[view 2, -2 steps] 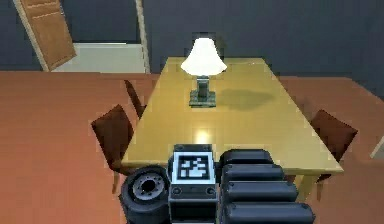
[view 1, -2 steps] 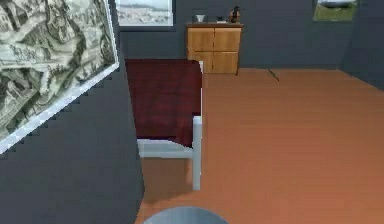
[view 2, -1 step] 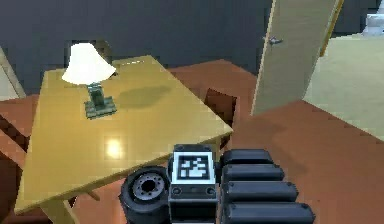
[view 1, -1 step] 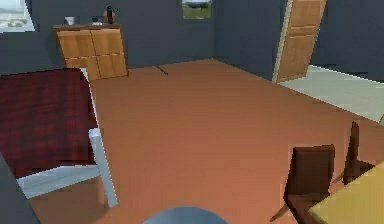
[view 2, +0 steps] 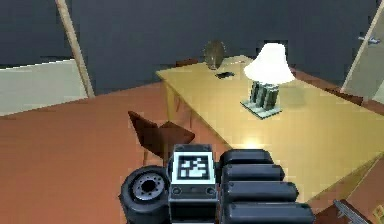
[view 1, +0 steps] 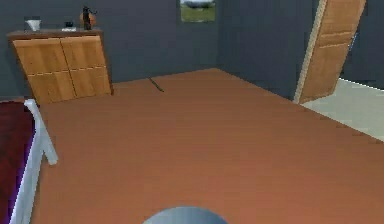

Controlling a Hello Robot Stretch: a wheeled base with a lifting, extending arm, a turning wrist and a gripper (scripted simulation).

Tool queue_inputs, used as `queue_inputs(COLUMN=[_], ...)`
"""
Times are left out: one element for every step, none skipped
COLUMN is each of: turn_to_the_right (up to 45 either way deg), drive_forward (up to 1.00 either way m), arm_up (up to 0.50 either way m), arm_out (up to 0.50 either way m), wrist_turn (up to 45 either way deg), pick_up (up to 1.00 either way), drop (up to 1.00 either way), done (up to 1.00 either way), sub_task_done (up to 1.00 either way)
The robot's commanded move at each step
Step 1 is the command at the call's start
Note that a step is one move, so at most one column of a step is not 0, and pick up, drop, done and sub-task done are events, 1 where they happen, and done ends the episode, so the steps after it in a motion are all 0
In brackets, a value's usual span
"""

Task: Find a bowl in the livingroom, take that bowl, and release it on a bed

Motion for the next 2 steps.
queue_inputs(turn_to_the_right=[9.0, 0.0], drive_forward=[0.0, 0.25], arm_up=[0.0, 0.0], arm_out=[0.0, 0.0], wrist_turn=[0.0, 0.0], pick_up=[0.0, 0.0], drop=[0.0, 0.0], done=[0.0, 0.0], sub_task_done=[0.0, 0.0])
